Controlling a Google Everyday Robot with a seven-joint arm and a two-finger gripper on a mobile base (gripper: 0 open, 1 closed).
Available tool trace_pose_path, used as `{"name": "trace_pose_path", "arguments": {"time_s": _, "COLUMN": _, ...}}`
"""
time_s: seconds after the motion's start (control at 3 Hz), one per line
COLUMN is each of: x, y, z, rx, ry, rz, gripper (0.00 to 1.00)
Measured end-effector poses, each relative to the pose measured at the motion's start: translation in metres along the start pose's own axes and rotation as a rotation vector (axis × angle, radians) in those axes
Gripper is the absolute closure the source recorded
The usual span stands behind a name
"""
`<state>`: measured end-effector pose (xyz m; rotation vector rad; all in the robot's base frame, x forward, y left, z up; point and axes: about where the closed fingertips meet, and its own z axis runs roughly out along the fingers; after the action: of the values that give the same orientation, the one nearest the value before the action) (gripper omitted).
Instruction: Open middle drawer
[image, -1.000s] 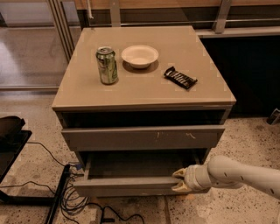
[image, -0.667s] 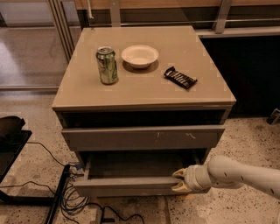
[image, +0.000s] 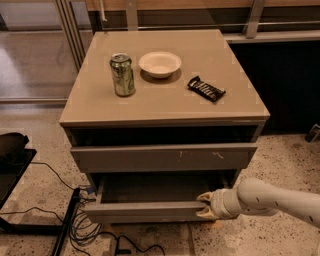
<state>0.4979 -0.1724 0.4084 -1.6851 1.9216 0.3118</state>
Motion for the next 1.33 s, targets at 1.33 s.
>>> {"name": "trace_pose_path", "arguments": {"time_s": 1.33, "x": 0.002, "y": 0.026, "z": -0.008, "rx": -0.001, "ry": -0.012, "rz": 0.004, "gripper": 1.0}}
